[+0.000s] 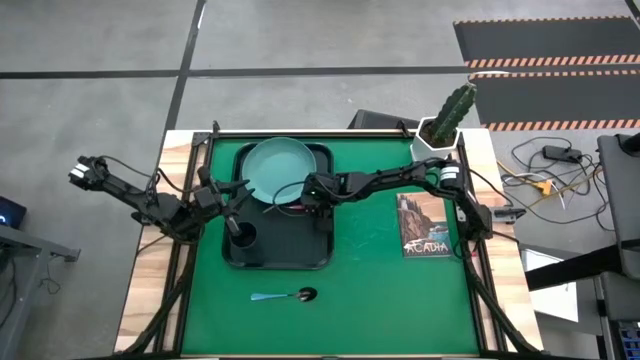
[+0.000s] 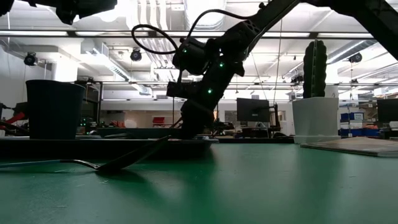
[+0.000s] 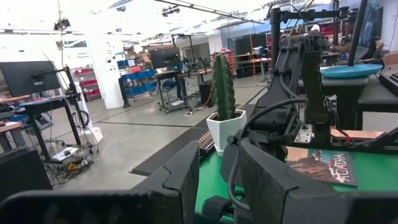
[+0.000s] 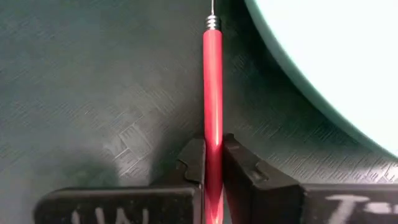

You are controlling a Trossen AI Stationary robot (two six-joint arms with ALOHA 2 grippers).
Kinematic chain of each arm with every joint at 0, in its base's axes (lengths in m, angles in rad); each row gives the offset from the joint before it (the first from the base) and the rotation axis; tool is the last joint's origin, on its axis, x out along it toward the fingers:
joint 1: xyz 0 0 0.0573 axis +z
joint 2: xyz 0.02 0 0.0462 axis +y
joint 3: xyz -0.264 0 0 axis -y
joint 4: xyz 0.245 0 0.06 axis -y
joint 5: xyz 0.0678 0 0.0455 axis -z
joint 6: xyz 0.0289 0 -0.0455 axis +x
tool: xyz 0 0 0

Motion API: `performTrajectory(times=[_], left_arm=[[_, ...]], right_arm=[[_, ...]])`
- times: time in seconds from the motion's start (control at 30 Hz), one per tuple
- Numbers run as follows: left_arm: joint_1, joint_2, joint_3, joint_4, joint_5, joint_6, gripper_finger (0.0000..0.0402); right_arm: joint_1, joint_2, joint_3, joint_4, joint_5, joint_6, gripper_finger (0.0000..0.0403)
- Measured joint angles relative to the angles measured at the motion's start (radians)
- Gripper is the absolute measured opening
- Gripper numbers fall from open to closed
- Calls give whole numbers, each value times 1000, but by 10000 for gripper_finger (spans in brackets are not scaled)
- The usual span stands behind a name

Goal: Pick and place plate/cup/fork/spoon on tray
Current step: Put the pink fork on the black tray

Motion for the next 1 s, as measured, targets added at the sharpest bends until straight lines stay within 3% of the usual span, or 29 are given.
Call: performTrajectory(times=[0.3, 0.67, 0.87, 1.0], left_arm=[[0, 0, 0, 0, 0, 0, 96], [0, 6, 0, 2, 0, 0, 96], [0, 22, 0, 3, 0, 0, 96], [0, 35, 0, 4, 0, -1, 96]], right_arm=[[1, -49, -2, -44, -19, 0, 23], [0, -154, -17, -95, -206, 58, 23], [-4, -298, -139, -59, -370, 154, 23], [-4, -395, -305, 105, -445, 309, 23]])
